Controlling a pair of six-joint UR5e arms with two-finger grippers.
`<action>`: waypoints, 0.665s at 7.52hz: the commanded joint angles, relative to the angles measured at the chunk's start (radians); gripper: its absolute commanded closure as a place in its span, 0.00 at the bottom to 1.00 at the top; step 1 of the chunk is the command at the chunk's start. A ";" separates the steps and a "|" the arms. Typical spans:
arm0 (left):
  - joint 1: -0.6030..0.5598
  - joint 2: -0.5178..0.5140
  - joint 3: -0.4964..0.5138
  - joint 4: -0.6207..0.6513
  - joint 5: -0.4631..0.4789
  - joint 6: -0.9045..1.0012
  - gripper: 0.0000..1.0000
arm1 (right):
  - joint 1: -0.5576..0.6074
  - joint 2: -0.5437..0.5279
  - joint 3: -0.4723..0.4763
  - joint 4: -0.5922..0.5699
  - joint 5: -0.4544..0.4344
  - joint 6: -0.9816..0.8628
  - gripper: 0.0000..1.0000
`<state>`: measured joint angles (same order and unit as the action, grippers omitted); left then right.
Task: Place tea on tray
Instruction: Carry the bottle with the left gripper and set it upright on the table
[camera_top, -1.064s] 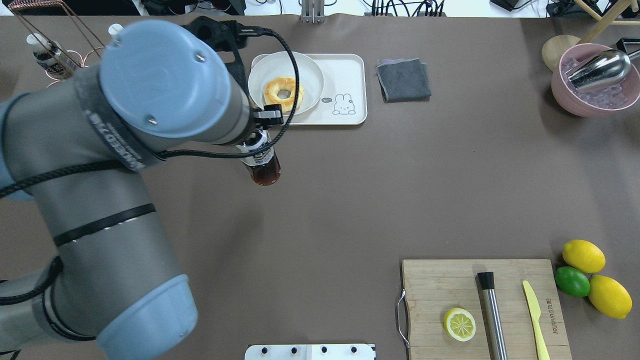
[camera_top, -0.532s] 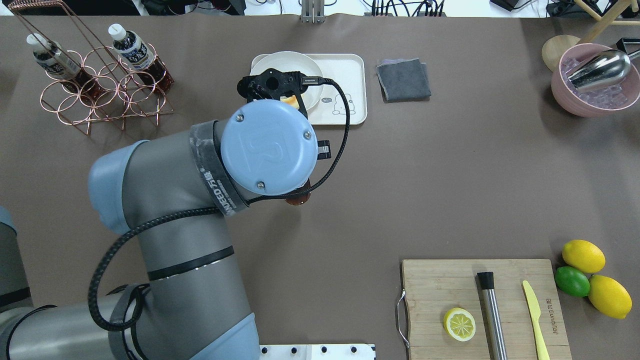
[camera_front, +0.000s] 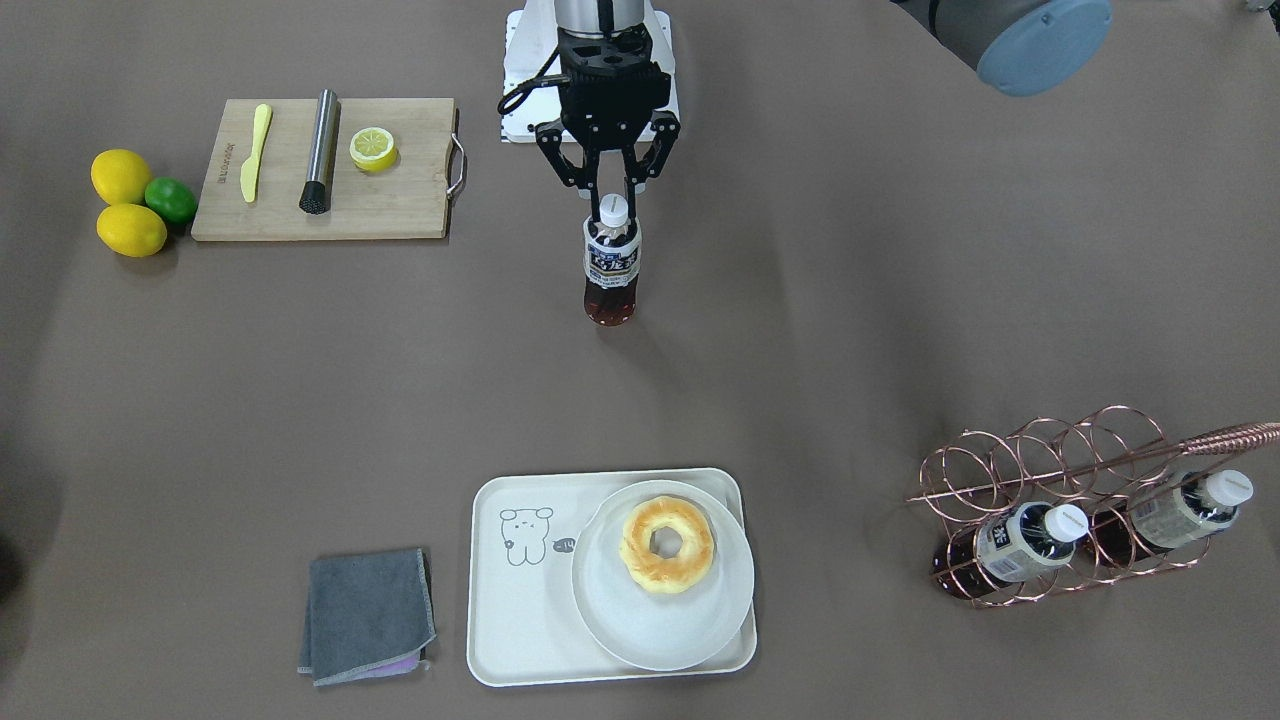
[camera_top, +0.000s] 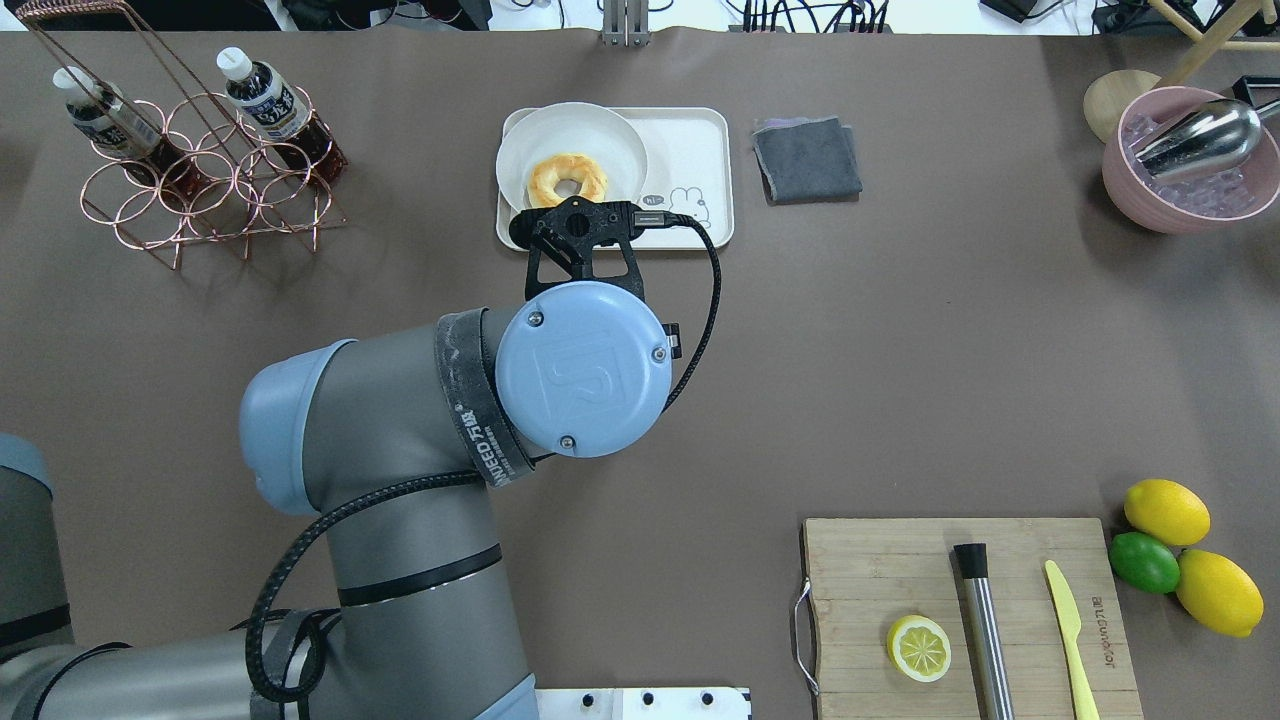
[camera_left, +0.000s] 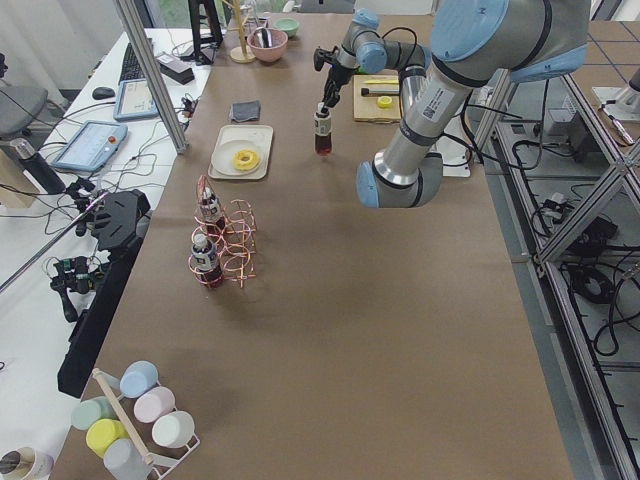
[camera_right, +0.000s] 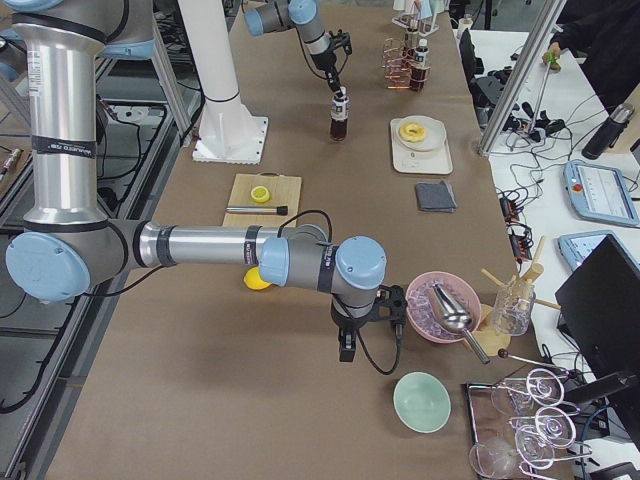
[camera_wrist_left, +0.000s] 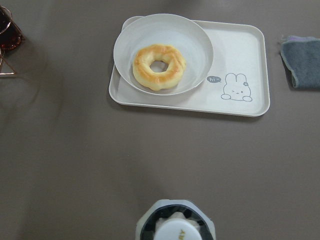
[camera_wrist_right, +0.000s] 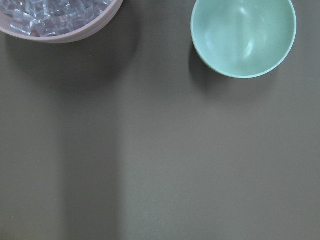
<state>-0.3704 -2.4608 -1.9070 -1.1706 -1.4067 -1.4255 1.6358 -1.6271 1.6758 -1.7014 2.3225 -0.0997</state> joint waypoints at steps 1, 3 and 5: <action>0.002 0.006 0.003 -0.001 0.000 -0.003 1.00 | 0.001 -0.005 0.002 0.000 0.000 0.000 0.00; 0.002 0.011 0.005 -0.012 0.002 -0.006 1.00 | 0.001 -0.005 -0.001 0.000 0.000 0.000 0.00; 0.017 0.055 0.016 -0.111 0.002 -0.003 1.00 | -0.001 -0.004 -0.001 0.000 0.000 0.000 0.00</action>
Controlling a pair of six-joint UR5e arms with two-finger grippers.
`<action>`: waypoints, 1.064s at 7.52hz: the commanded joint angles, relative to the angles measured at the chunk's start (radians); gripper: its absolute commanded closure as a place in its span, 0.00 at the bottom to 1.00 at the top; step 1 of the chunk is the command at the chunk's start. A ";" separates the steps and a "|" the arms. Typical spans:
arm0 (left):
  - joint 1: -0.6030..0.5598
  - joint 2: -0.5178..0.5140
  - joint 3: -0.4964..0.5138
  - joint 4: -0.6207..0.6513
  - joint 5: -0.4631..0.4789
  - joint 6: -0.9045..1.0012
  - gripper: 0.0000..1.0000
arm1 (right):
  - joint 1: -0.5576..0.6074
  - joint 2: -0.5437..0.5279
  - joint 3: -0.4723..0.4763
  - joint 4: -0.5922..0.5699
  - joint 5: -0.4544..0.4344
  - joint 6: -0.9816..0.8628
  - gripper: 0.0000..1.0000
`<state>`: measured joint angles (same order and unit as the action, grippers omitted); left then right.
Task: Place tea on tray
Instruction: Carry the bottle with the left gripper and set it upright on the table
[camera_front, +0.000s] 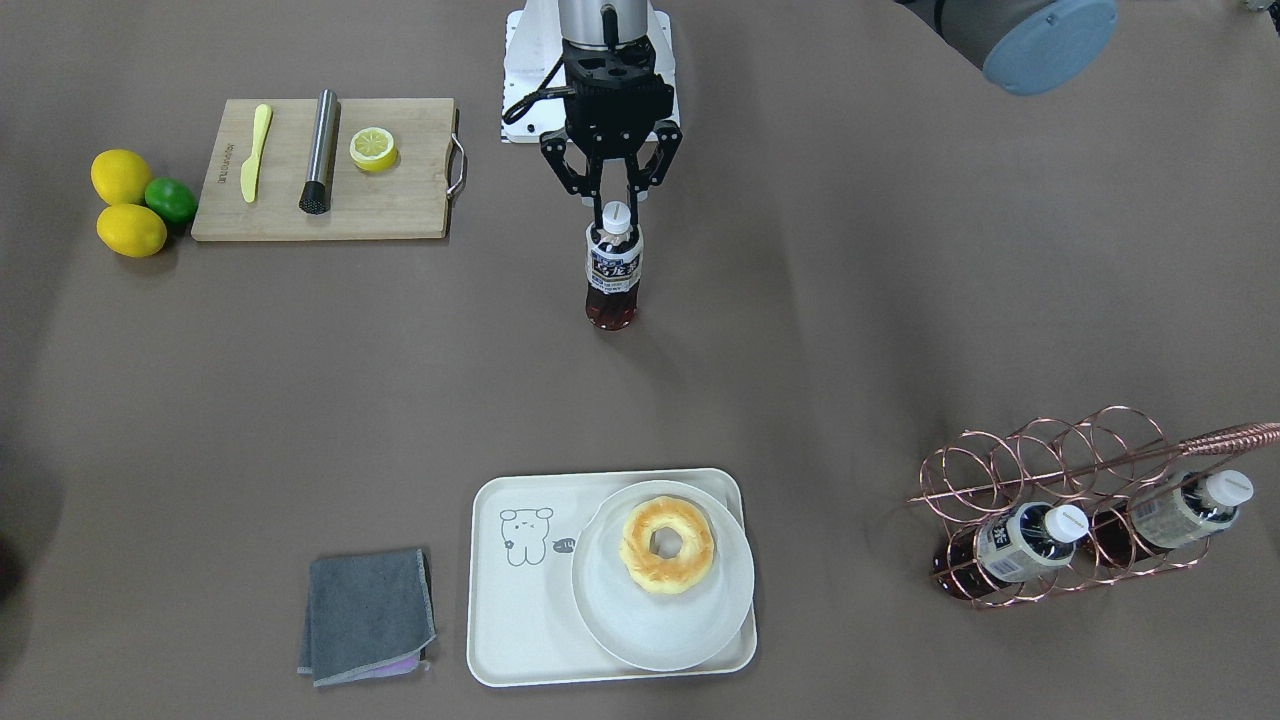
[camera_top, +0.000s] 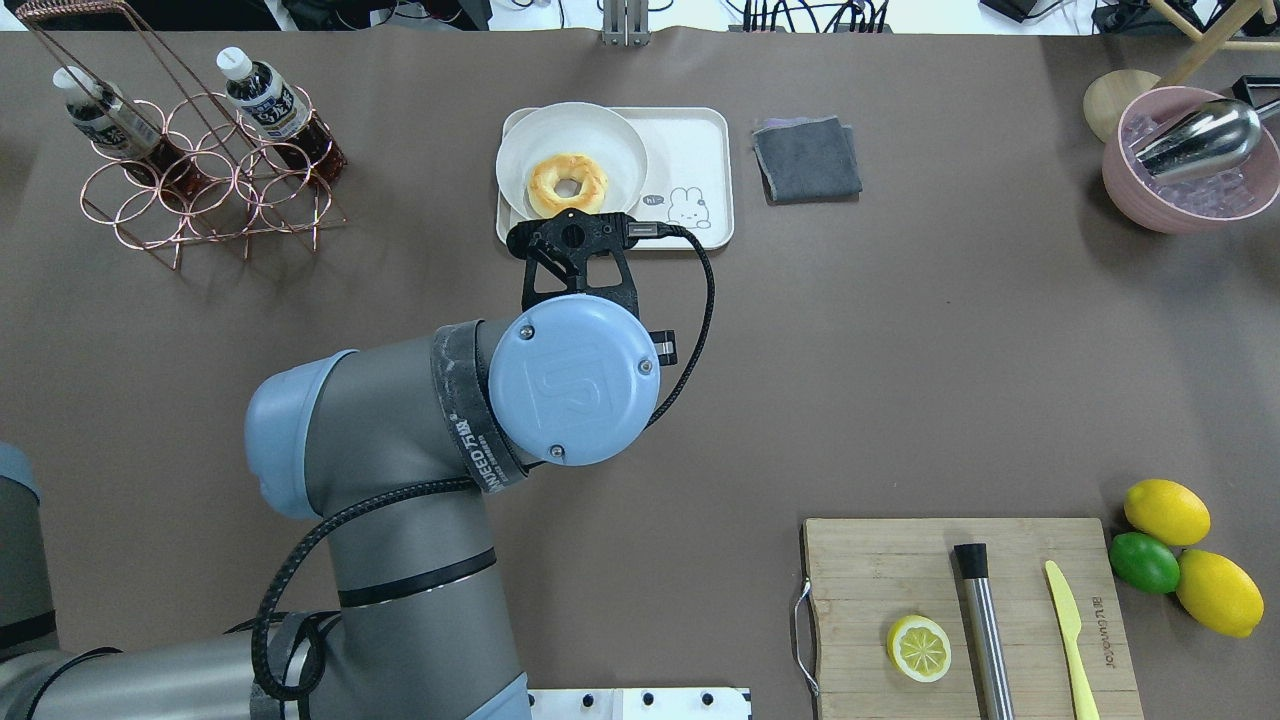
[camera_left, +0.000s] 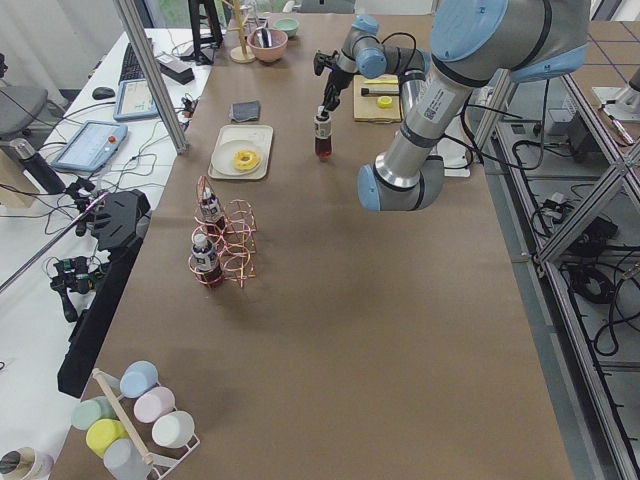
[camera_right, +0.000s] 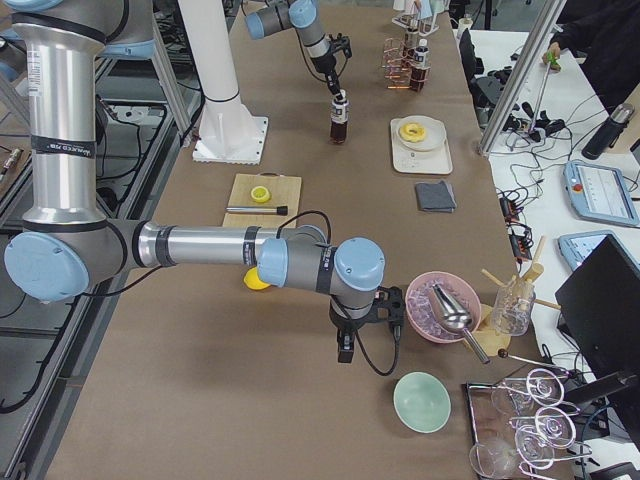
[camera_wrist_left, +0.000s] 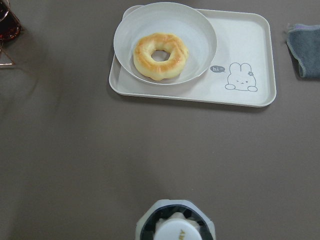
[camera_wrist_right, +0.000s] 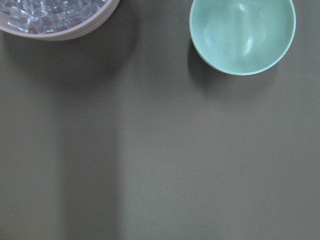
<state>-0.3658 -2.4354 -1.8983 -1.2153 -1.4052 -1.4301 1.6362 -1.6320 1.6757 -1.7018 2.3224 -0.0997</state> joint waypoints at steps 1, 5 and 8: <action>0.013 0.029 0.005 -0.066 -0.001 0.004 1.00 | -0.001 0.003 -0.001 -0.001 0.000 0.000 0.00; 0.005 0.024 -0.017 -0.063 -0.006 0.013 0.02 | -0.001 0.012 -0.002 -0.001 0.000 0.002 0.00; -0.083 0.062 -0.045 -0.170 -0.008 0.016 0.02 | -0.001 0.021 -0.002 0.001 0.000 0.008 0.00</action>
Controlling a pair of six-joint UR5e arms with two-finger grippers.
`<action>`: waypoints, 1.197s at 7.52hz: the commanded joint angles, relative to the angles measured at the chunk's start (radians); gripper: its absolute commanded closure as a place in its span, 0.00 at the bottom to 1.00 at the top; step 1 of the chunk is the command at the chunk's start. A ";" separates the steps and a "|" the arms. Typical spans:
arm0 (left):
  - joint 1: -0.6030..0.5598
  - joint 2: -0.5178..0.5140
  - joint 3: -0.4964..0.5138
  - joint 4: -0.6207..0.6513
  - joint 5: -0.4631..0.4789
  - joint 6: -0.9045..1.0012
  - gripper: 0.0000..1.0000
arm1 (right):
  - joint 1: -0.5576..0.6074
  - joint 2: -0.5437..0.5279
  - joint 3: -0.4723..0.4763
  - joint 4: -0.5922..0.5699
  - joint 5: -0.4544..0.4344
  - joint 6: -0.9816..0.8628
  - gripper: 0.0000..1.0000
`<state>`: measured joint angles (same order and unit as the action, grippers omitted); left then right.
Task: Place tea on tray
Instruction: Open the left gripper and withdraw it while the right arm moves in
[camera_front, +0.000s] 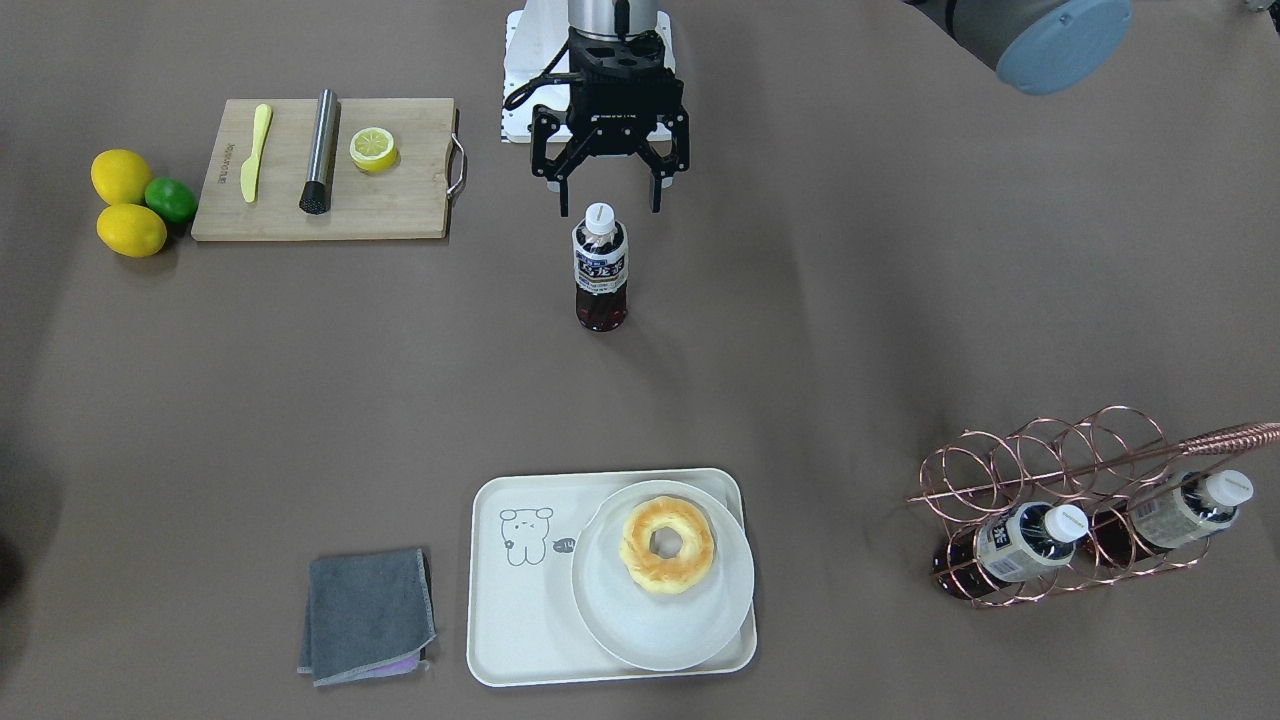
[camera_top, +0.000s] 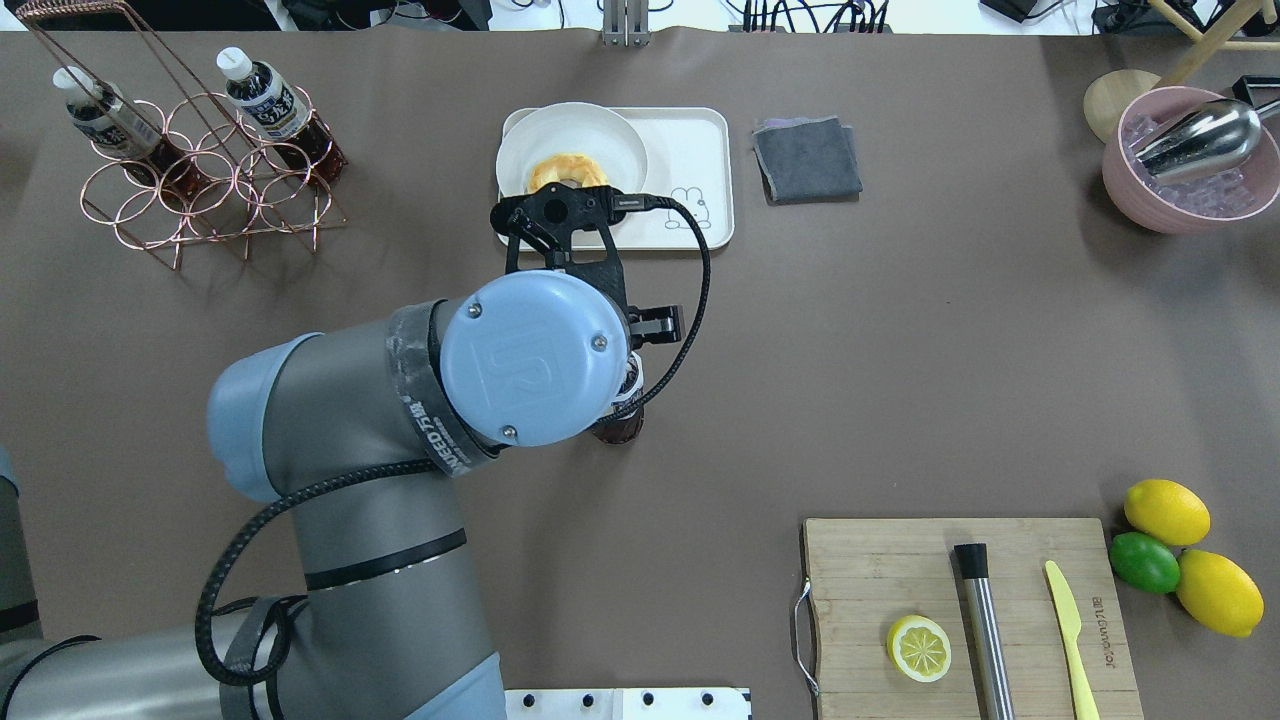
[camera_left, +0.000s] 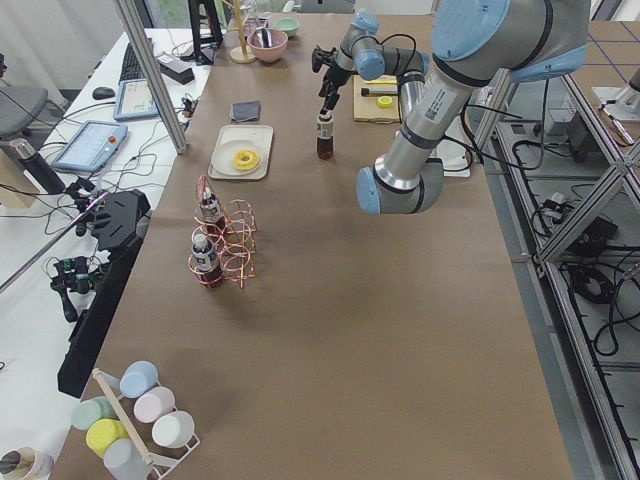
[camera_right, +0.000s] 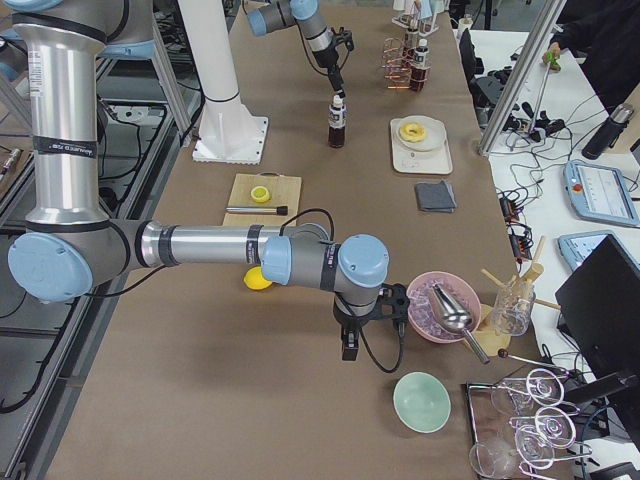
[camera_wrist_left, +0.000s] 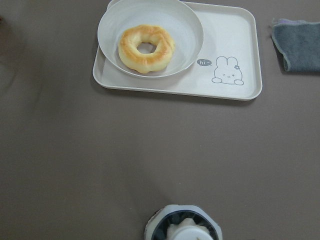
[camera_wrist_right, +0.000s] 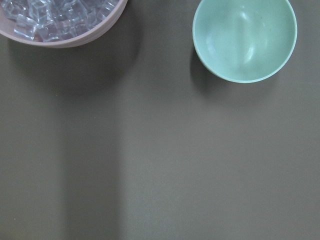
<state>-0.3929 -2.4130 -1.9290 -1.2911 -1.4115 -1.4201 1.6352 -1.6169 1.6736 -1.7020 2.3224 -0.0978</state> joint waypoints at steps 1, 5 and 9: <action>-0.063 0.125 -0.018 -0.217 0.000 0.080 0.02 | 0.000 0.006 0.000 -0.001 0.000 0.006 0.00; -0.234 0.242 -0.019 -0.316 -0.072 0.247 0.02 | -0.006 0.029 -0.003 -0.001 0.002 0.050 0.00; -0.439 0.545 -0.083 -0.346 -0.306 0.506 0.02 | -0.083 0.132 0.014 0.001 0.157 0.055 0.00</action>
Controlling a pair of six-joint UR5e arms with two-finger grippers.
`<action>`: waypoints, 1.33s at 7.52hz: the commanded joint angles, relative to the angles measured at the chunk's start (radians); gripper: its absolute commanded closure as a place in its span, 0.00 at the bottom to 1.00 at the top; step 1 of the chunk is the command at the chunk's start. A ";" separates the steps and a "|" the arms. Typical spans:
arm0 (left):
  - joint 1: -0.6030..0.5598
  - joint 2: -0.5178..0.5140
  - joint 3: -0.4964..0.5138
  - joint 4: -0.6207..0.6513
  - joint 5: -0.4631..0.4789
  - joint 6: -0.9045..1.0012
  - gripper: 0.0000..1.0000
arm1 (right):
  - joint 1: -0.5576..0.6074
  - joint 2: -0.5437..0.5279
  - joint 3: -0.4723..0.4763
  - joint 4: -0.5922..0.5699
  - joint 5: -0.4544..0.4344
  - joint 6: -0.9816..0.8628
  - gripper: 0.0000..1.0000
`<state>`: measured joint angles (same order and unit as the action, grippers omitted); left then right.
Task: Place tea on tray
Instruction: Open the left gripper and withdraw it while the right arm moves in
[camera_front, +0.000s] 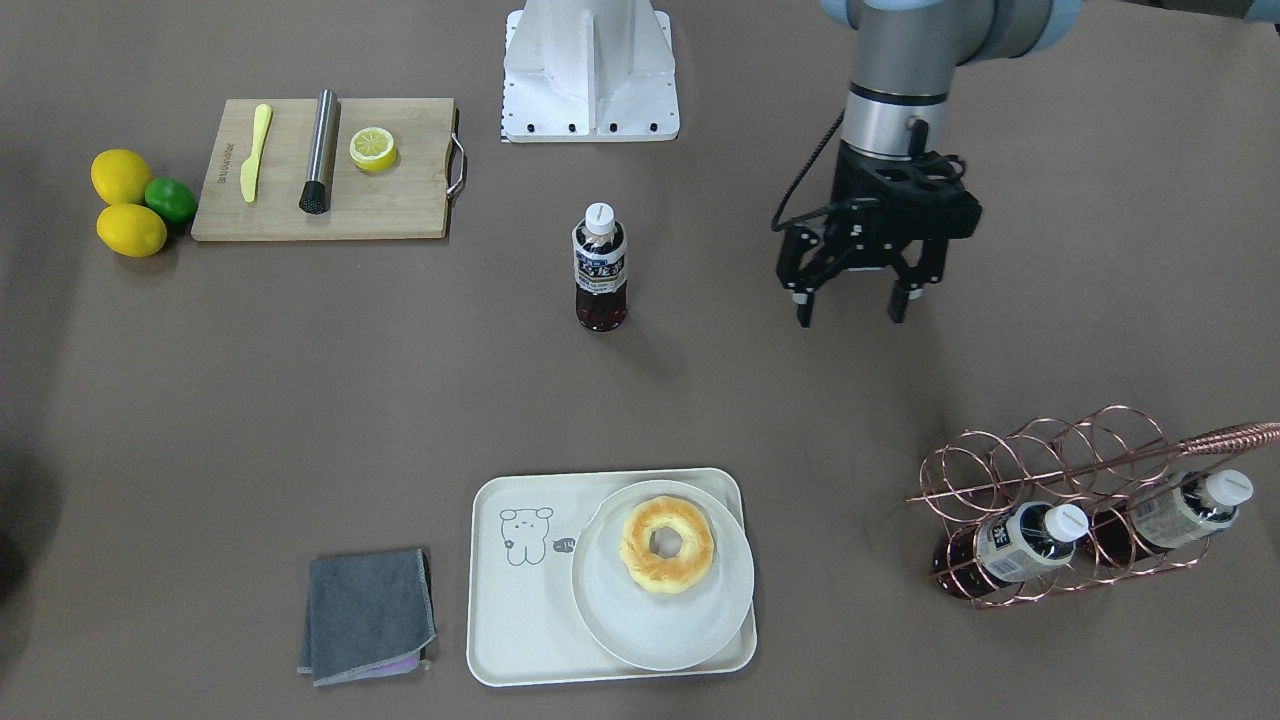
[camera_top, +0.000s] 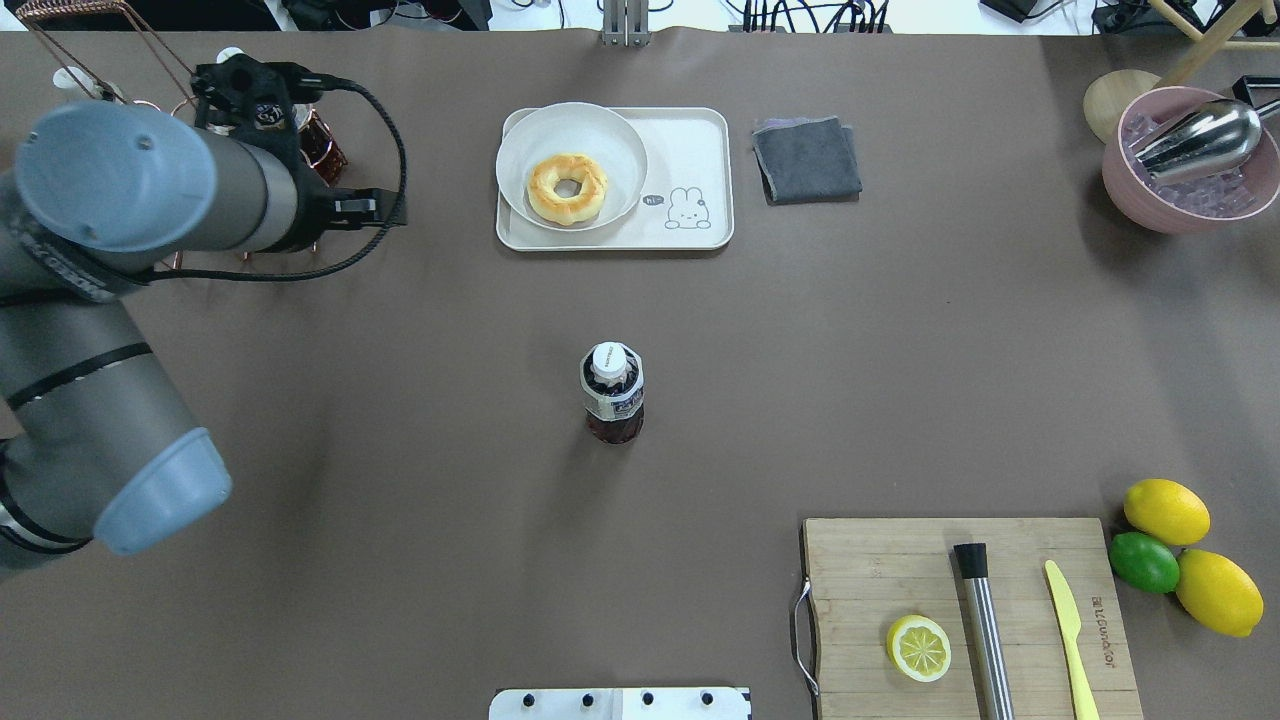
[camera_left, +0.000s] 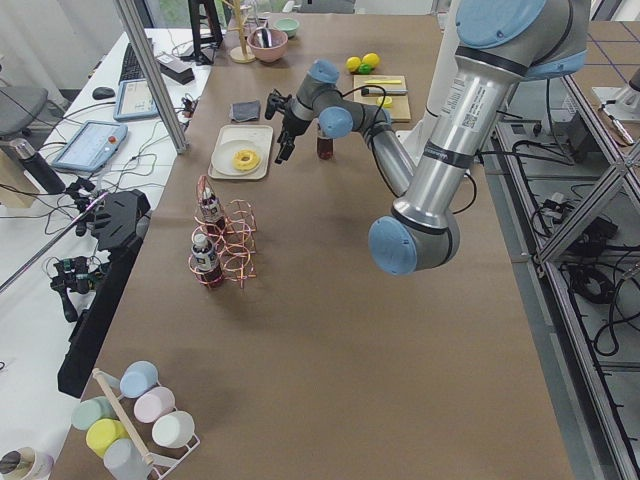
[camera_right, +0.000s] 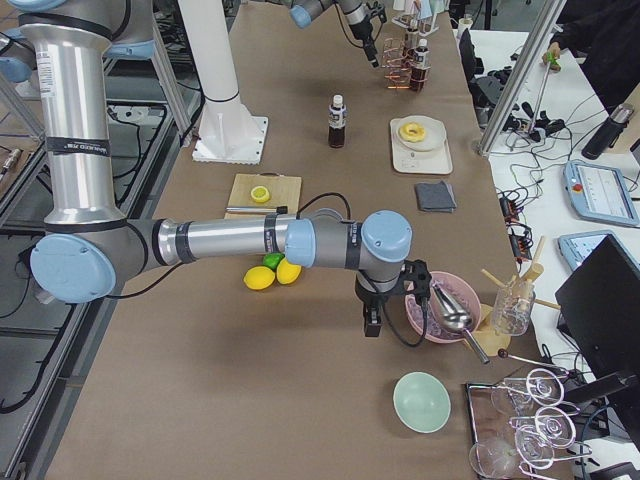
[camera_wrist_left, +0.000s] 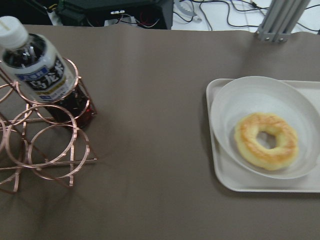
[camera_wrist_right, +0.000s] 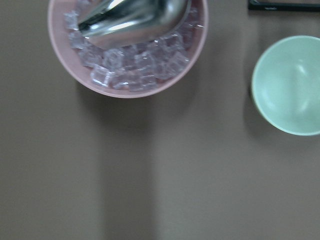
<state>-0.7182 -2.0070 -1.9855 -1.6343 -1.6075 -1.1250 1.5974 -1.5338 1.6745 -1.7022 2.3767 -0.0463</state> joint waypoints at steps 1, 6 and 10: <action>-0.206 0.207 -0.032 -0.002 -0.167 0.363 0.02 | -0.092 0.069 0.049 0.007 0.105 0.028 0.00; -0.593 0.463 -0.012 -0.009 -0.429 0.808 0.02 | -0.497 0.390 0.215 0.029 -0.068 0.695 0.00; -0.670 0.583 0.034 -0.138 -0.431 0.849 0.02 | -0.735 0.717 0.205 -0.308 -0.206 0.836 0.00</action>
<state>-1.3610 -1.4773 -1.9804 -1.6971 -2.0365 -0.2865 0.9522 -0.9690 1.8841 -1.8403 2.2260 0.7131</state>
